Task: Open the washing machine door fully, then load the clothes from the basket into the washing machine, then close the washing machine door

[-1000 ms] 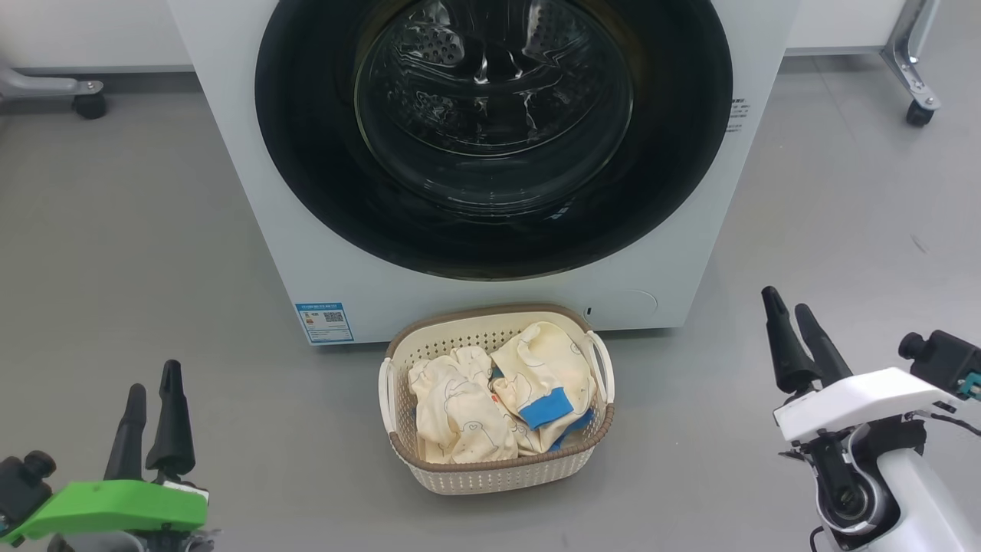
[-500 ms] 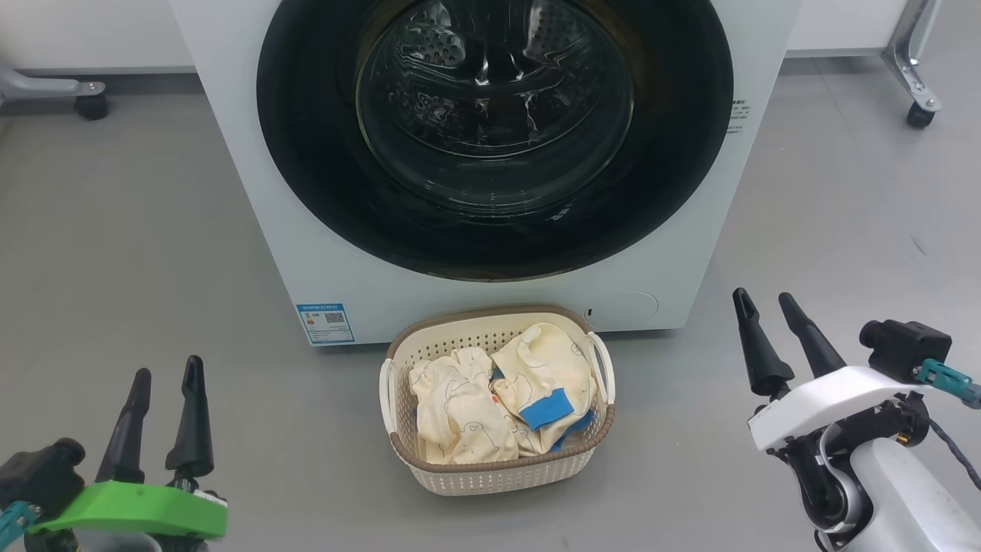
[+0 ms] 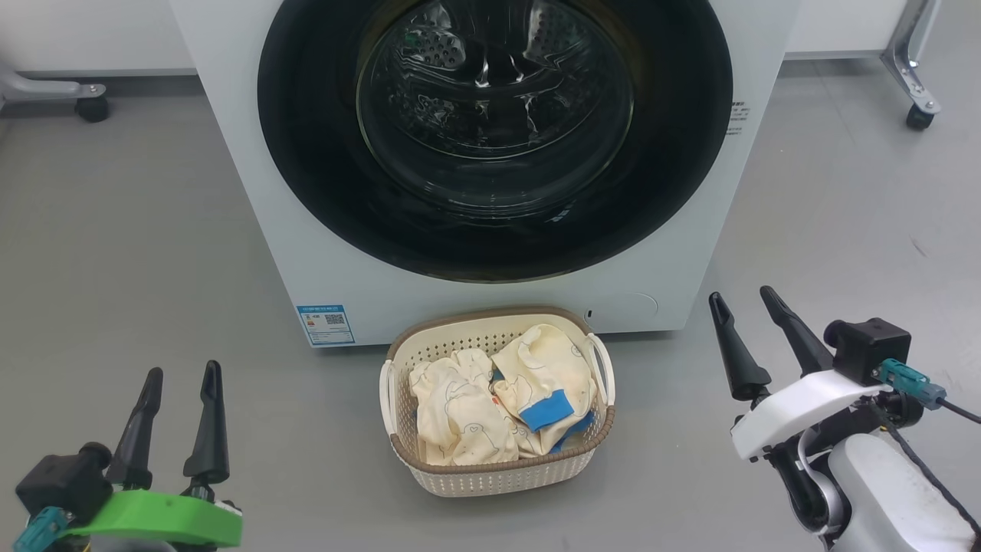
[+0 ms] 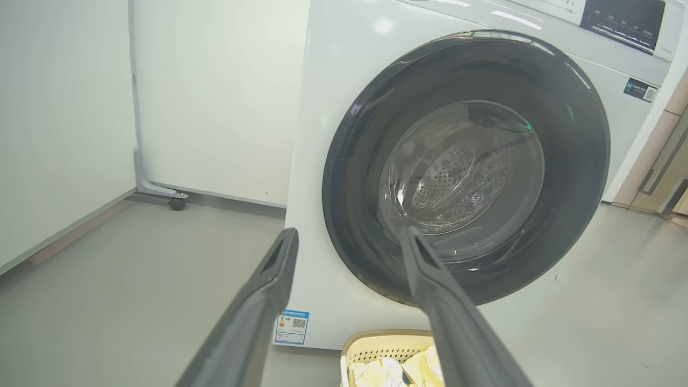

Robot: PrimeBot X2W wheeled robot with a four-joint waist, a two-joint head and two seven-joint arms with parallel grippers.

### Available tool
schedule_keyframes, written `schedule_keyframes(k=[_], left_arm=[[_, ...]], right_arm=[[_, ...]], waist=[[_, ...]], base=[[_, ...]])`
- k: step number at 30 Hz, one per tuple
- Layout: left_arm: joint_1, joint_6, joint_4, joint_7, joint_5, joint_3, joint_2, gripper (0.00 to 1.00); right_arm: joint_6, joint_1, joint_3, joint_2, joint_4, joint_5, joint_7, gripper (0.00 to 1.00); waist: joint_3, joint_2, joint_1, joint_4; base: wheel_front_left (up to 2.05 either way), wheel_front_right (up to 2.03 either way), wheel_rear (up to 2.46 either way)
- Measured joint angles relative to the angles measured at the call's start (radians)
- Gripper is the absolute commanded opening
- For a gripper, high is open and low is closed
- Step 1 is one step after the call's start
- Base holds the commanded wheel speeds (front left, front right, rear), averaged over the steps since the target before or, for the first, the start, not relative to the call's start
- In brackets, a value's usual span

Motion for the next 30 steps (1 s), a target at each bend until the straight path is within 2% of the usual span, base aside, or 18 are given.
schedule_keyframes(k=[30], left_arm=[[0.000, 0.000, 0.032, -0.004, 0.056, 0.023, -0.012, 1.00]], right_arm=[[-0.005, -0.021, 0.005, 0.009, 0.051, -0.024, -0.008, 1.00]], waist=[[-0.009, 0.0000, 0.0000, -0.002]], base=[[0.00, 0.00, 0.00]])
